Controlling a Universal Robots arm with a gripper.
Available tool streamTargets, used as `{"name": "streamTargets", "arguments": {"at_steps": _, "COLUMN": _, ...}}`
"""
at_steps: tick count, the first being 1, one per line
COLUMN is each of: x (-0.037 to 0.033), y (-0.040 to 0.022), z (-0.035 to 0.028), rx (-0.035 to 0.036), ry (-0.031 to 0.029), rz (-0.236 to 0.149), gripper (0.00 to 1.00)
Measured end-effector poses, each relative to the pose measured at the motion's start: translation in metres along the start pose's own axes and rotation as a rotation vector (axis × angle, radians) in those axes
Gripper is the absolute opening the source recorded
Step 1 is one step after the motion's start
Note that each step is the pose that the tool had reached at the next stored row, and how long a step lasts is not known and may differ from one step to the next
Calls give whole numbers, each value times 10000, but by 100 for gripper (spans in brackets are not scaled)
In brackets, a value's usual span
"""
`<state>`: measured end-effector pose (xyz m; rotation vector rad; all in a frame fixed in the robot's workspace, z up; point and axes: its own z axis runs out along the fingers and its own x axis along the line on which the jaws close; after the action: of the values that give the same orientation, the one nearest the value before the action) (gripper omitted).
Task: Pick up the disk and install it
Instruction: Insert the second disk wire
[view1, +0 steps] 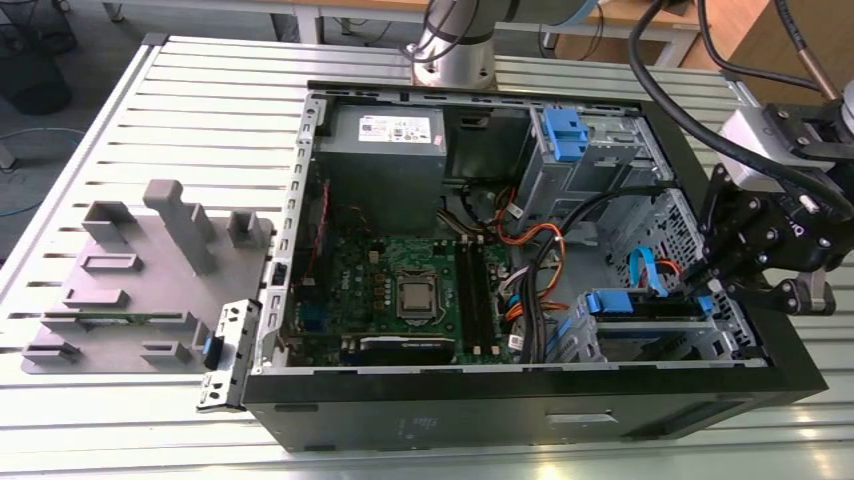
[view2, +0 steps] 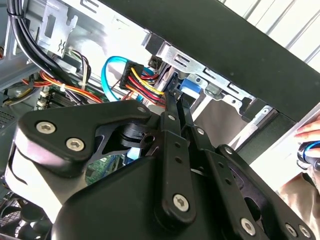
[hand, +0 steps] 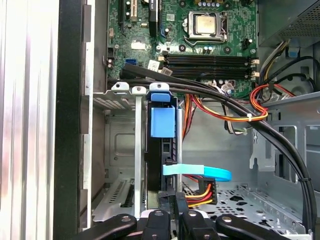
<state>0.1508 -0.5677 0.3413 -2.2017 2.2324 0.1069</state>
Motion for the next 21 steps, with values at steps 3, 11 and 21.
{"name": "streamTargets", "arguments": {"at_steps": 3, "x": 16, "y": 1, "z": -1, "rx": 0, "ry": 0, "rz": 0, "gripper": 16}}
{"name": "streamTargets", "arguments": {"at_steps": 11, "x": 54, "y": 11, "z": 12, "rx": 0, "ry": 0, "rz": 0, "gripper": 16}}
{"name": "streamTargets", "arguments": {"at_steps": 21, "x": 57, "y": 14, "z": 32, "rx": 0, "ry": 0, "rz": 0, "gripper": 16}}
